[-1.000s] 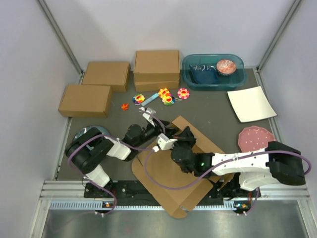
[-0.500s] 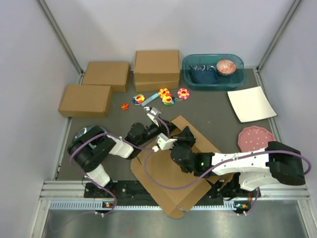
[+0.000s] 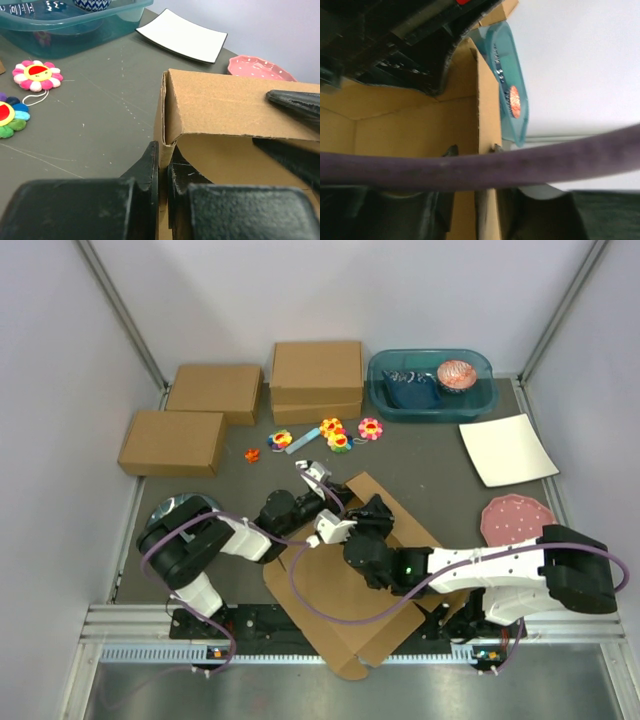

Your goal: Fold the paper box

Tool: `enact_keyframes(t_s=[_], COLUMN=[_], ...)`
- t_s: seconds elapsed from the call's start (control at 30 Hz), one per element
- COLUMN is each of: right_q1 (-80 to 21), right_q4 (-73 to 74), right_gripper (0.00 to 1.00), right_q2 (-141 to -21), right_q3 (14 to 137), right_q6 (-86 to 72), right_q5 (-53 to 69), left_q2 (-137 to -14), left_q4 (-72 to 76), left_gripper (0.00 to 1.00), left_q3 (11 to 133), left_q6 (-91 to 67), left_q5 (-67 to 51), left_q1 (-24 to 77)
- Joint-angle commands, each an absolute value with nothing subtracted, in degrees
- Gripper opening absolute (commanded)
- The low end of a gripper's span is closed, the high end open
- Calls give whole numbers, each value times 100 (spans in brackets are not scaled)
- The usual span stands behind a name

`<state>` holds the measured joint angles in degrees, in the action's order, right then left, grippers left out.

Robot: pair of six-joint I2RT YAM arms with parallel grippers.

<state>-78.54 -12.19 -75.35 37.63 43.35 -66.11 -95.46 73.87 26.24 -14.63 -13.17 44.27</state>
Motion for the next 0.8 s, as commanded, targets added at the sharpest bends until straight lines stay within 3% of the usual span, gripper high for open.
enact_keyframes(t_s=[0.0, 0.07, 0.2, 0.23, 0.57, 0.77], right_q1=[-8042, -8068, -8191, -8244, -8631, -8526], right_q4=[-800, -590, -27, 156, 773, 44], right_gripper=[45, 62, 85, 99, 99, 99], right_q2=[-7305, -7016, -6471, -6373, -5134, -4133], right_q3=[3928, 4034, 4376, 4438, 4702, 4544], right_q6=[3665, 3604, 3516, 3481, 2973, 1613], right_q5=[-5774, -5774, -5687, -5643, -5450, -5370], left_q2=[-9255, -9185, -9088, -9062, -8684, -8157], left_q4=[7541, 7506, 7295, 7269, 6689, 5522], left_gripper=[0, 0, 0, 0, 0, 0], left_q3=[2699, 2646, 2628, 2619, 2645, 2628], left_q6=[-1468, -1477, -1476, -1468, -1248, -1186], left_q5=[-958, -844, -668, -633, -89, 1491], left_q1=[4553, 4562, 4553, 4553, 4623, 4816])
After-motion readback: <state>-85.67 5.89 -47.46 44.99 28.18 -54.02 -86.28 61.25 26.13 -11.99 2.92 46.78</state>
